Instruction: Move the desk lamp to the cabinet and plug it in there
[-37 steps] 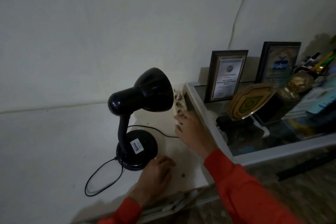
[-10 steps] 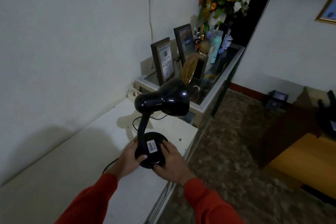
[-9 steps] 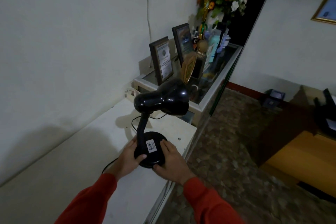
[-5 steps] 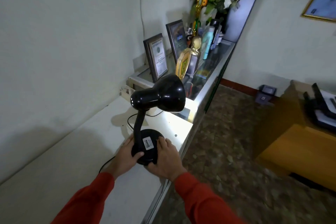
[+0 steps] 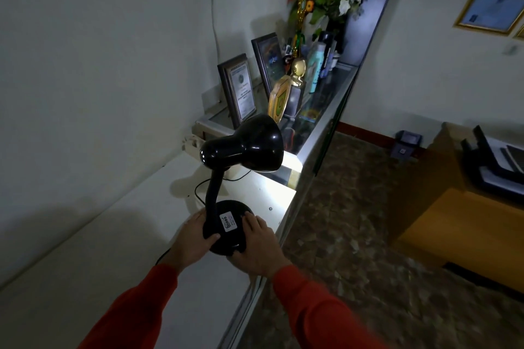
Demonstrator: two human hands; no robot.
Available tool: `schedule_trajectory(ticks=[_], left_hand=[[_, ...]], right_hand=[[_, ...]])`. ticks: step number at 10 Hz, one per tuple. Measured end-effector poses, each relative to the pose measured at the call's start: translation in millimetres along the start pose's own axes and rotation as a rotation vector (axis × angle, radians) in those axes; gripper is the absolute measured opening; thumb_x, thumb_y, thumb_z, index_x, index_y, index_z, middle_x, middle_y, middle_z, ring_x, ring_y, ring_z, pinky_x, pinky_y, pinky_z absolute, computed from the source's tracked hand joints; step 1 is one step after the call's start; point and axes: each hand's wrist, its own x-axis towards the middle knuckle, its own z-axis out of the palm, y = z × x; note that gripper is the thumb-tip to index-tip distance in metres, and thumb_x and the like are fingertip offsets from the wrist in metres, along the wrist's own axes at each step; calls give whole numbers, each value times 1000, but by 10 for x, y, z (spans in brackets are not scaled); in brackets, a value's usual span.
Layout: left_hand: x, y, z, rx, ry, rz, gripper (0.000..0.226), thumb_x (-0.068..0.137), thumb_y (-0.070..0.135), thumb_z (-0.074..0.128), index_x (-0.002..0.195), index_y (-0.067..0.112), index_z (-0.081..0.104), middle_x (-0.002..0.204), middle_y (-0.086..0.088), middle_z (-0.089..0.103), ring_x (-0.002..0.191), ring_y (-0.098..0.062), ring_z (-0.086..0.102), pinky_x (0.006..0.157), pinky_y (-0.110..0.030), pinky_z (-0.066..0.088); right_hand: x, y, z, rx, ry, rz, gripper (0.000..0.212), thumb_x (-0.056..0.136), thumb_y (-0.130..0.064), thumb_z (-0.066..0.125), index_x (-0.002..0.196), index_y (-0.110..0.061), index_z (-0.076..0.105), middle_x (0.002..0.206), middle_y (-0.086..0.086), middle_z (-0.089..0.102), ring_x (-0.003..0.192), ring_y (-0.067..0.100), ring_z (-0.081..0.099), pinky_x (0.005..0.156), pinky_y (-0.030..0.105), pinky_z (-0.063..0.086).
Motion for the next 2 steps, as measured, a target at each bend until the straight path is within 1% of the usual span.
schedule_trajectory(ticks=[1, 2], left_hand=[[-32, -2, 15, 15, 23, -24, 55, 78, 9, 67, 130, 10, 48, 128, -16, 57, 118, -30, 53, 102, -46, 44], [-113, -33, 22, 105, -24, -89, 56, 81, 15, 65, 134, 13, 45, 132, -15, 55, 122, -32, 49, 104, -48, 41]], right_hand=[[-57, 54, -65, -8, -15, -37, 78, 77, -50, 56, 141, -10, 33, 143, 15, 42, 125, 31, 42, 99, 43, 44], [-170, 74, -183, 125, 29, 9, 68, 77, -44, 58, 136, -15, 41, 127, 11, 53, 112, 26, 52, 95, 41, 48]])
